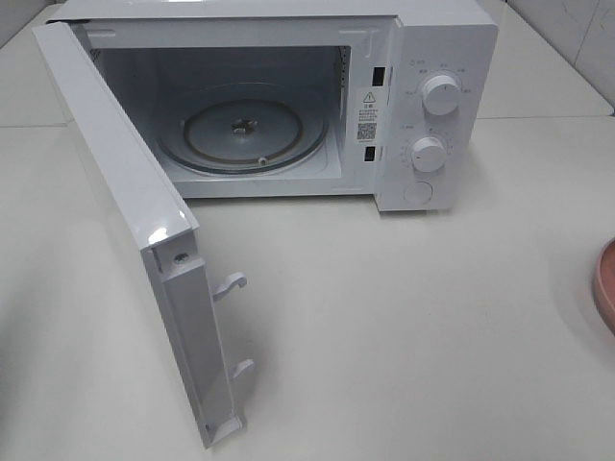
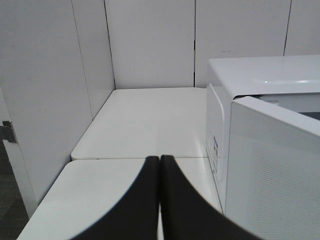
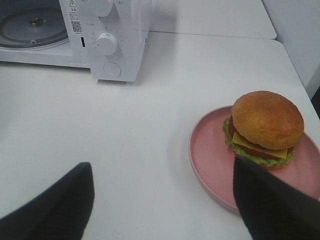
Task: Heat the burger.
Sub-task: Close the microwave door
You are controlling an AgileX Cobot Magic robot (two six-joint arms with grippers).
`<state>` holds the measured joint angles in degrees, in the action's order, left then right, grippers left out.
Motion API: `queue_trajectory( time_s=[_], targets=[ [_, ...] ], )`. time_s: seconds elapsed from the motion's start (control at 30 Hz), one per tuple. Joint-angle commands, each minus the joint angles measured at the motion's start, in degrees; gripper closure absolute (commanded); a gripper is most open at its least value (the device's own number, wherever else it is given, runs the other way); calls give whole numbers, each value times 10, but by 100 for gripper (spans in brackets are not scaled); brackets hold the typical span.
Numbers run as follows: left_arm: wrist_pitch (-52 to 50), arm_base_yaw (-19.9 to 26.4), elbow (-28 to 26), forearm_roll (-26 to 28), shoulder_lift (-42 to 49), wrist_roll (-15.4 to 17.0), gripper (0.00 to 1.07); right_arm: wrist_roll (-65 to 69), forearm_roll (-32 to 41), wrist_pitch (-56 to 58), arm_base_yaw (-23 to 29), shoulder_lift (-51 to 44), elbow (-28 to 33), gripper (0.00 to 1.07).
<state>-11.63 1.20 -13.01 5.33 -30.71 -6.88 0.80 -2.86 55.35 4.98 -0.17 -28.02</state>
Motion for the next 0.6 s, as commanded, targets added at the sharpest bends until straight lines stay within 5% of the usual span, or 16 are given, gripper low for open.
queue_trajectory(
  time_s=[0.03, 0.17, 0.37, 0.6],
  targets=[
    [-139, 1, 26, 3, -99, 6, 107, 2, 0, -3, -3, -15, -1, 31],
    [-210, 1, 32, -21, -166, 34, 107, 2, 0, -3, -3, -15, -1, 31],
    [-359, 1, 32, -144, -304, 121, 107, 2, 0, -3, -3, -15, -1, 31],
    [-465, 1, 32, -184, -425, 150, 107, 2, 0, -3, -3, -15, -1, 31]
  ],
)
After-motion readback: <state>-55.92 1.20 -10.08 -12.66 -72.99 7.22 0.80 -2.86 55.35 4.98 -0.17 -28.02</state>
